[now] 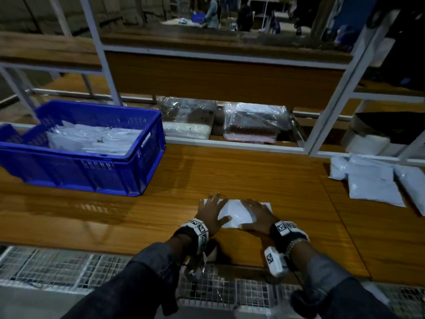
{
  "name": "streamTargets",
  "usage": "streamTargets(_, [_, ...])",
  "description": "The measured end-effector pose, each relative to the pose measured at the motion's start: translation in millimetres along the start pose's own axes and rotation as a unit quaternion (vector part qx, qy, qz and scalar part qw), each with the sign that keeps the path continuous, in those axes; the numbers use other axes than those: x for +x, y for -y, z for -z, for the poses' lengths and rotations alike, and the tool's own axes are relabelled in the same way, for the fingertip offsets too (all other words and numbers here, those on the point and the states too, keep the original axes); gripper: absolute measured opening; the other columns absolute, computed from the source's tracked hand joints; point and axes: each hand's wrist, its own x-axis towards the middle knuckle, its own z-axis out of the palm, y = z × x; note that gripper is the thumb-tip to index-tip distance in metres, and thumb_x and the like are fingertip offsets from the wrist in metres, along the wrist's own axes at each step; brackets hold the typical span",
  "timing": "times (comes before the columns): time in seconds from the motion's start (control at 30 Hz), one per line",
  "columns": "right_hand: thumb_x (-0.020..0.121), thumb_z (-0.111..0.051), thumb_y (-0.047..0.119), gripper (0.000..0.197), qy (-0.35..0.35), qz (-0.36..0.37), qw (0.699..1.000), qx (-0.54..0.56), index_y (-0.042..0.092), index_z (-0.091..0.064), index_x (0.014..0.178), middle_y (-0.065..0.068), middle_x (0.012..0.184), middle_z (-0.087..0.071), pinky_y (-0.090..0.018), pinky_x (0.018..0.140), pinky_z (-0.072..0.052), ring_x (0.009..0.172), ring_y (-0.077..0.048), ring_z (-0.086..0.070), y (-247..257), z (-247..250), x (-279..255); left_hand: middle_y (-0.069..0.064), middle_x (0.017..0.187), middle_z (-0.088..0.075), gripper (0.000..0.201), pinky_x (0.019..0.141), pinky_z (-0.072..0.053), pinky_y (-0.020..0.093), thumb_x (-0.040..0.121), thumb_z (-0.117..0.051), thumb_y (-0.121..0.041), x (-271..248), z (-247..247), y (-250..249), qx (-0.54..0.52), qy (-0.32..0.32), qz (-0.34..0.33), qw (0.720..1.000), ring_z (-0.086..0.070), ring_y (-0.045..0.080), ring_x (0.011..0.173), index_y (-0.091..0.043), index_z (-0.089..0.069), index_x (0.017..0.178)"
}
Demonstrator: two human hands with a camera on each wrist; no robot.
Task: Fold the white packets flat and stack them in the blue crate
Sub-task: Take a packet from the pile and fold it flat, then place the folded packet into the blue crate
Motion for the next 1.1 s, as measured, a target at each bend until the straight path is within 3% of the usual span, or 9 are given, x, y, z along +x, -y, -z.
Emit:
streamTargets(0.2, [0.079,-0.078,0.054,0.107,0.032,0.016,0.999,-0.019,0.035,-0.011,0.160,0.002,0.169,-0.001,-0.041,0.125,-0.013,0.155,-0.024,-0.006,-4,7,-9,0.003,0.160,-0.032,0.118,0.121,-0.020,0.052,0.064,-0.081,-0.071,2,-5,21,-0.082,0.019,-0.115,0.990,-0.029,0.022,0.147,-0.023,-0.027,0.157])
streamTargets(0.27, [0.083,-0.072,0.046,0.092,0.019,0.026,0.999,-0.018,0.037,-0.020,0.158,0.003,0.168,-0.015,-0.037,0.122,-0.023,0.153,-0.022,-0.018,-4,16,-8,-0.002,0.152,-0.047,0.098,0.115,-0.036,0.039,0.069,-0.085,-0.056,9,3,28,-0.108,0.009,-0.108,0.988,-0.045,0.017,0.138,-0.026,-0.041,0.151])
streamTargets(0.37, [0.082,-0.062,0.038,0.068,0.003,0.030,0.999,0.019,0.038,-0.042,0.148,0.004,0.149,-0.050,-0.041,0.105,-0.047,0.132,-0.022,-0.052,2,35,-6,-0.007,0.127,-0.069,0.062,0.087,-0.057,0.036,0.073,-0.072,-0.037,15,36,27,-0.102,0.014,-0.098,0.990,-0.066,0.014,0.110,-0.035,-0.060,0.134])
streamTargets(0.5, [0.085,-0.060,0.024,0.025,0.013,0.048,0.999,0.011,0.042,-0.064,0.102,0.011,0.101,-0.067,-0.038,0.076,-0.057,0.086,-0.015,-0.065,14,58,15,0.003,0.092,-0.075,0.021,0.061,-0.050,0.030,0.085,-0.061,-0.036,20,82,28,-0.073,0.031,-0.116,0.990,-0.065,0.013,0.070,-0.021,-0.070,0.096])
streamTargets(0.57, [0.087,-0.062,0.034,0.004,-0.002,0.054,0.998,-0.011,0.037,-0.058,0.087,0.010,0.089,-0.064,-0.035,0.069,-0.055,0.077,-0.012,-0.061,22,77,30,0.005,0.091,-0.073,0.016,0.061,-0.051,0.032,0.086,-0.062,-0.030,22,111,31,-0.035,0.037,-0.114,0.992,-0.068,0.022,0.075,-0.018,-0.069,0.093])
streamTargets(0.63, [0.084,-0.064,0.050,0.024,-0.030,0.071,0.997,-0.007,0.034,-0.061,0.102,0.008,0.107,-0.067,-0.033,0.075,-0.055,0.091,-0.013,-0.064,35,92,40,0.006,0.089,-0.073,0.008,0.060,-0.051,0.031,0.089,-0.064,-0.018,16,141,32,-0.018,0.047,-0.111,0.993,-0.067,0.020,0.073,-0.013,-0.070,0.091])
streamTargets(0.73, [0.086,-0.070,0.047,0.042,-0.046,0.100,0.994,0.013,0.028,-0.060,0.122,0.003,0.124,-0.063,-0.026,0.078,-0.049,0.107,-0.017,-0.062,63,115,49,0.001,0.093,-0.072,0.016,0.065,-0.051,0.026,0.094,-0.067,-0.028,-2,185,39,-0.014,-0.001,-0.111,0.994,-0.065,0.013,0.079,-0.014,-0.072,0.100])
streamTargets(0.97, [0.084,-0.073,0.055,0.043,-0.078,0.227,0.971,-0.006,0.028,-0.061,0.114,0.010,0.111,-0.059,-0.027,0.077,-0.046,0.099,-0.010,-0.056,167,173,65,-0.007,0.095,-0.074,0.031,0.072,-0.047,0.026,0.082,-0.080,-0.041,-66,278,98,-0.013,-0.099,-0.017,0.995,-0.067,0.006,0.088,-0.020,-0.074,0.105])
streamTargets(1.1, [0.082,-0.074,0.058,0.028,-0.097,0.309,0.946,-0.032,0.041,-0.051,0.083,0.021,0.087,-0.055,-0.019,0.064,-0.037,0.081,0.000,-0.053,237,191,62,-0.012,0.097,-0.076,0.028,0.083,-0.054,0.032,0.081,-0.082,-0.033,-108,329,135,-0.073,-0.103,0.021,0.992,-0.069,-0.001,0.091,-0.024,-0.075,0.106])
